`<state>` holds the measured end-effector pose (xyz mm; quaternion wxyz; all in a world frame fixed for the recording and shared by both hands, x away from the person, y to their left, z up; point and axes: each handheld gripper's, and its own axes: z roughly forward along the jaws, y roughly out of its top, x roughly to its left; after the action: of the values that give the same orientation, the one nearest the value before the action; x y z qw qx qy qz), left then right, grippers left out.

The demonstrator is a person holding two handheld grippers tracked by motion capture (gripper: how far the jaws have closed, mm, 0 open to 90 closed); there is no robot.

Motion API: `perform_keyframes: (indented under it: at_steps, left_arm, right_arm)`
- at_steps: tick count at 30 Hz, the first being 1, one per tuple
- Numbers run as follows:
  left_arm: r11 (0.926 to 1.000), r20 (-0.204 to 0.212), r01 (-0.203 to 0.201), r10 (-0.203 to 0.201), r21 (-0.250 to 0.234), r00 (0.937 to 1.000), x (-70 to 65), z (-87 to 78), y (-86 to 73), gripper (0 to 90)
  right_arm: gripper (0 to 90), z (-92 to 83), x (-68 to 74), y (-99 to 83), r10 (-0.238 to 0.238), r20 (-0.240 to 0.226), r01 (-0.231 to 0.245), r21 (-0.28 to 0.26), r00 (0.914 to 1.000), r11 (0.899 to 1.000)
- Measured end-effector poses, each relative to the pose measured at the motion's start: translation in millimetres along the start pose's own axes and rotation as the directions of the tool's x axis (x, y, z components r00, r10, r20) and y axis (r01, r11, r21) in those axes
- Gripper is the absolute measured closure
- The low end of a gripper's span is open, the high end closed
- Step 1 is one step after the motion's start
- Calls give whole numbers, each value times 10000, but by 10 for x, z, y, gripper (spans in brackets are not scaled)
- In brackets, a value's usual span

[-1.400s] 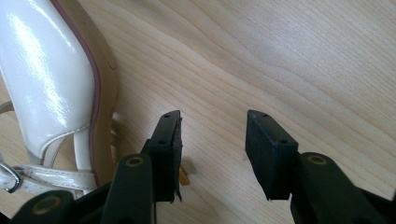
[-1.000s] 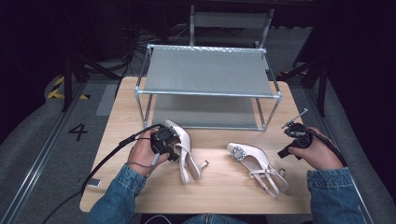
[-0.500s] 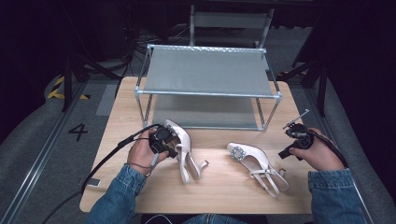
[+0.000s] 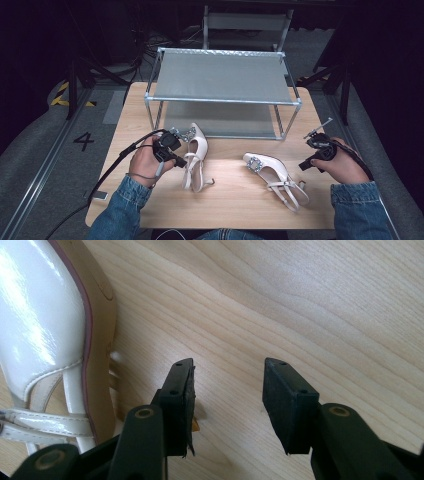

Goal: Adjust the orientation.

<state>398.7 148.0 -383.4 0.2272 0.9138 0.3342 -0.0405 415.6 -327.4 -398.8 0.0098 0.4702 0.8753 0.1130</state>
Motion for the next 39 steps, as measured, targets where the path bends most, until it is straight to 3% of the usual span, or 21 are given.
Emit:
perform_keyframes:
  at_steps: [3, 6, 11, 18, 21, 26, 29, 32, 33, 39]
  left_arm:
    - [9991, -52, -203, 201, -381, 9998, -70, -95, 30, 887]
    - [9984, -95, -346, 342, -449, 9994, -120, -126, 69, 887]
    - [9972, 213, -121, 137, -744, 9997, -88, -63, 145, 886]
    - [9964, 397, -234, 268, -820, 9989, -82, -4, 210, 867]
    - [9972, 426, -63, 95, -748, 9990, -126, -5, 234, 791]
    - [9923, 272, 95, -62, -1235, 9996, -207, -28, 271, 610]
    - [9881, 936, 184, -41, -1524, 9956, -248, 41, 318, 555]
    - [9894, 683, 153, -55, -1445, 9977, -257, 90, 337, 522]
    - [9895, 242, 127, -93, -1439, 9997, -274, 139, 360, 521]
    - [9862, 272, 130, -86, -1649, 9996, -337, 278, 416, 522]
  right_arm:
    - [567, 4, -10, -23, 47, -11, -47, -29, 10000, 10000]
    - [567, 11, -14, -45, 147, 24, -146, -12, 9999, 9999]
    - [567, 21, -20, -81, 226, 14, -226, 69, 9997, 9997]
    - [567, 14, -38, -145, 379, 68, -380, 44, 9993, 9993]
    - [570, 13, -43, -169, 432, 102, -433, 108, 9990, 9990]
    - [568, 5, -51, -208, 476, 84, -477, 67, 9988, 9988]
    - [568, -1, -56, -230, 568, 118, -569, 53, 9983, 9984]
    - [566, -4, -54, -256, 588, 140, -589, 52, 9982, 9983]
    - [565, -5, -50, -268, 662, 133, -662, 57, 9977, 9978]
    - [562, -6, -69, -336, 796, 206, -797, 83, 9966, 9968]
